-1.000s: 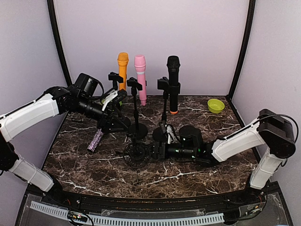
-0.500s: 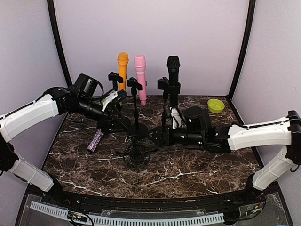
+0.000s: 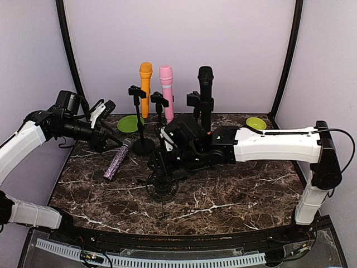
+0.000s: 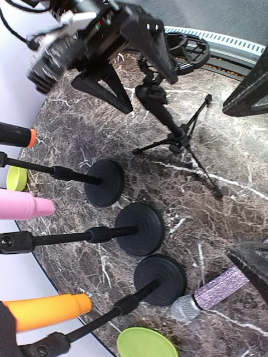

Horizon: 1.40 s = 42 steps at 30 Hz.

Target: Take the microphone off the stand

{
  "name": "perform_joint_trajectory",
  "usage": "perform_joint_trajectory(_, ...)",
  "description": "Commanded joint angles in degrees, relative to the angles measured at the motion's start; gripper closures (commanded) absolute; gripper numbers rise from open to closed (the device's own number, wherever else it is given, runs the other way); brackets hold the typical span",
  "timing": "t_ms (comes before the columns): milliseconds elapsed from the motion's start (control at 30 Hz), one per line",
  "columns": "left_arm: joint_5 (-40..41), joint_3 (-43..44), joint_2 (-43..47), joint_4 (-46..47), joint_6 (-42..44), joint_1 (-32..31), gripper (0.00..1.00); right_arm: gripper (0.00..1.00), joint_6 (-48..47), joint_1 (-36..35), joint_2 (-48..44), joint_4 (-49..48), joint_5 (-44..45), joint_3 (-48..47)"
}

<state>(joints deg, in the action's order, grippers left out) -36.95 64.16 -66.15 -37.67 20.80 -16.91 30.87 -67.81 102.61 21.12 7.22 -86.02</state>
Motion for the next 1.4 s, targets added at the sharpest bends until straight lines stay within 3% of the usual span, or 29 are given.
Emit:
perform_joint_trajectory(0, 0.59, -2.97, 3.81, -1.68, 1.61, 0.67, 0.2, 0.29, -2.55, -1.41, 2.21, 11.34, 0.63, -7.68)
perform_joint_trajectory(100, 0.62, -3.57, 4.85, -1.09, 1.02, 0.78, 0.2, 0.32, -3.39, -2.35, 4.71, 15.18, 1.39, -11.35)
perform_joint_trajectory(333, 0.51, -3.65, 5.74, -0.21, -0.45, 0.82, 0.2, 0.52, -3.43, -2.74, 6.13, 19.95, 4.21, -14.79)
perform_joint_trajectory(500, -0.15, -3.37, 5.77, 0.57, -1.31, 0.81, 0.2, 0.47, -3.51, -2.72, 5.37, 22.46, 4.94, -14.18)
perform_joint_trajectory(600, -0.42, -3.18, 5.77, 0.86, -1.97, 0.74, 0.2, 0.49, -3.79, -2.76, 5.66, 22.94, 4.68, -14.39)
perform_joint_trajectory(833, 1.78, -3.77, 5.7, 0.05, -0.73, 0.89, 0.2, 0.9, -4.24, -2.67, 4.37, 22.34, 6.68, -14.72)
perform_joint_trajectory(1167, 3.41, -3.82, 5.51, -0.45, 0.71, 0.94, 0.2, 0.97, -2.73, -2.44, -3.45, 26.2, 9.81, -9.97)
perform_joint_trajectory(1367, 3.83, -3.28, 5.59, -0.77, 1.21, 0.95, 0.2, 1.0, 1.67, -1.08, -14.19, 29.7, 12.89, -0.14)
